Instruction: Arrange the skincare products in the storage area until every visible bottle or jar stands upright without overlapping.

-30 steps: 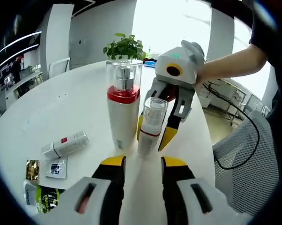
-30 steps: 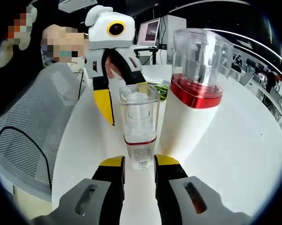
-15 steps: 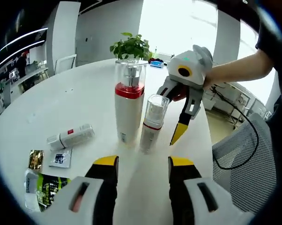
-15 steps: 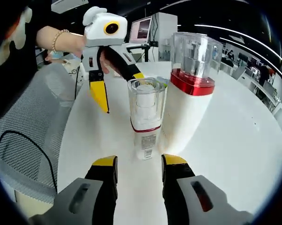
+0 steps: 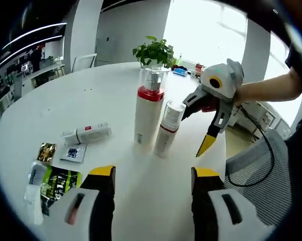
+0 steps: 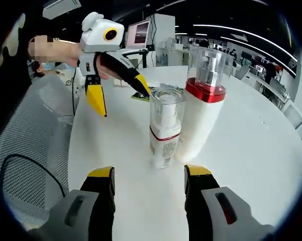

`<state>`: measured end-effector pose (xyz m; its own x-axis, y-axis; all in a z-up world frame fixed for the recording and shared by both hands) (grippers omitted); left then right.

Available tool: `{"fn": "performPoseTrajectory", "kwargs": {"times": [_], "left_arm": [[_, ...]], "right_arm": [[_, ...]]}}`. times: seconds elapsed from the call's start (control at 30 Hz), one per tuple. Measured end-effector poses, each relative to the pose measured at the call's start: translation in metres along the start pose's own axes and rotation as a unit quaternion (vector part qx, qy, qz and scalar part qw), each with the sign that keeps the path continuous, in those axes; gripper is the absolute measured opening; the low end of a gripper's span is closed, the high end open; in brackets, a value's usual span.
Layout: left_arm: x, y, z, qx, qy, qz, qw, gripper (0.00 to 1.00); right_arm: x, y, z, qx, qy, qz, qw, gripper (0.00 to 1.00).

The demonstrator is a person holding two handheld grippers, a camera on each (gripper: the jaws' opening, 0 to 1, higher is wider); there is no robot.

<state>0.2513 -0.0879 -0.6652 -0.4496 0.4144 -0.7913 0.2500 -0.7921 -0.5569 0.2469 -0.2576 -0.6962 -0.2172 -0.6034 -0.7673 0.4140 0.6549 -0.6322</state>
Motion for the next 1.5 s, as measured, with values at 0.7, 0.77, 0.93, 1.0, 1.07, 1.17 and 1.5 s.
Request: {"fn": "performPoseTrajectory", "kwargs": {"times": [0.7,0.77,0.93,1.0,1.07,1.17,1.5], "left_arm": [[0.024,-0.041,0.005,-0.046,-0.046,0.022,0.9976,0.69],[0.026,-0.044,0.008,-0.050,-0.049,0.024,0.9973,0.69],[0.029,-0.053,0.012,-0.059,-0.057,0.032,0.9961,0.70],[0.032,-0.058,0.011,-0.063,-0.061,0.033,0.9956,0.70],[0.036,-0.062,0.010,-0.067,-0.062,0.034,0.9953,0.70],[0.040,-0.068,0.013,-0.072,-0.067,0.037,0.9945,0.71],[0.053,-0.087,0.026,-0.084,-0.078,0.039,0.9926,0.74]], "right_arm": [[-0.006,-0.013,-0.021,0.036,0.053,0.014,0.9979,0.77],[-0.008,-0.015,-0.024,0.037,0.054,0.015,0.9978,0.80],[-0.014,-0.018,-0.035,0.030,0.071,0.032,0.9965,0.84],[-0.017,-0.020,-0.042,0.031,0.072,0.033,0.9964,0.85],[-0.018,-0.020,-0.043,0.031,0.074,0.033,0.9962,0.86],[-0.018,-0.021,-0.046,0.032,0.072,0.038,0.9962,0.91],[-0.019,-0.025,-0.060,0.040,0.094,0.050,0.9935,0.99]]}}
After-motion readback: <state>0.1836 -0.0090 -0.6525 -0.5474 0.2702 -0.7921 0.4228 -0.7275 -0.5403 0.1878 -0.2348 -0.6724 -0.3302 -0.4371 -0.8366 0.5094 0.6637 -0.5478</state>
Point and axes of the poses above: the point that each gripper's makers call its tool centre point, and the gripper's own axes: y roughly forward along the fingers, z roughly to its right, x roughly out of its underside, the point moved 5 cm from there along -y, roughly backward along the fingers, and after that the axes turned 8 degrees about x, right-handed, at the moved point
